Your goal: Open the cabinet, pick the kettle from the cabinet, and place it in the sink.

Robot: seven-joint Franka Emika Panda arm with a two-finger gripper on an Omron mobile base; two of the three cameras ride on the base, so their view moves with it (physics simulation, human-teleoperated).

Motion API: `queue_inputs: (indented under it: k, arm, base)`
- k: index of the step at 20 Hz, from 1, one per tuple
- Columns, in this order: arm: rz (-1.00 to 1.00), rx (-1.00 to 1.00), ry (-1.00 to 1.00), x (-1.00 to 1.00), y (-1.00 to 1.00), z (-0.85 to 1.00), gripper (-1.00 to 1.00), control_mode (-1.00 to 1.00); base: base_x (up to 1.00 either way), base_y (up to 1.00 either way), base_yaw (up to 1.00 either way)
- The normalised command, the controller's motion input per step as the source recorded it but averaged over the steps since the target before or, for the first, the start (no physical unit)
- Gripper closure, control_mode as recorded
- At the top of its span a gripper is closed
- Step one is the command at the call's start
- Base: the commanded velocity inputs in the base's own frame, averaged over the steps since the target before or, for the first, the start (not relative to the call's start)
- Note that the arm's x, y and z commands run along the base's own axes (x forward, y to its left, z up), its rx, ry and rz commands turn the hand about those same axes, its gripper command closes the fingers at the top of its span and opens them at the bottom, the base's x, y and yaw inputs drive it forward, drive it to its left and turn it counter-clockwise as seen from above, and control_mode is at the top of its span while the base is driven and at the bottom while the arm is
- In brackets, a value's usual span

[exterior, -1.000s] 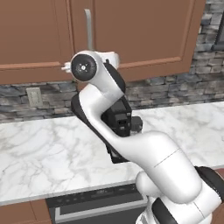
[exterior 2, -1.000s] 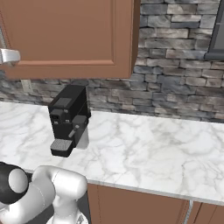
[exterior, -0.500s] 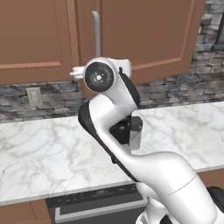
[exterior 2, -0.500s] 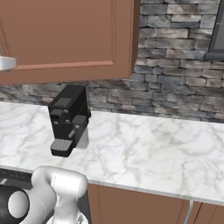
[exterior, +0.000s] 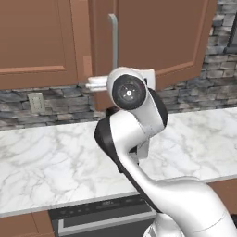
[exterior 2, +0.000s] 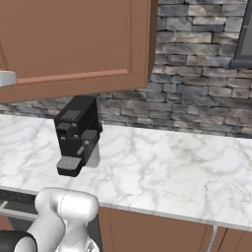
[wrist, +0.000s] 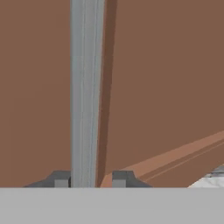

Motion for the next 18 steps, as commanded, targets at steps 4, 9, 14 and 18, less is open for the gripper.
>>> queue_inputs:
  k: [4,9,14,18]
  arm:
    - [0.05,0.0,0.0,-0.49,-0.45,0.0,1.0,-1.0]
    - [0.03,0.01,0.0,-0.5,-0.48,0.0,1.0,-1.0]
    - [0.01,0.0,-0.01,-0.5,-0.47,0.0,1.0,-1.0]
    - [0.0,0.0,-0.02,-0.5,-0.51,0.0,1.0,-1.0]
  base:
    - [0.0,0.0,0.0]
    - [0.0,0.0,0.0]
    - [0.0,0.0,0.0]
    - [0.0,0.0,0.0]
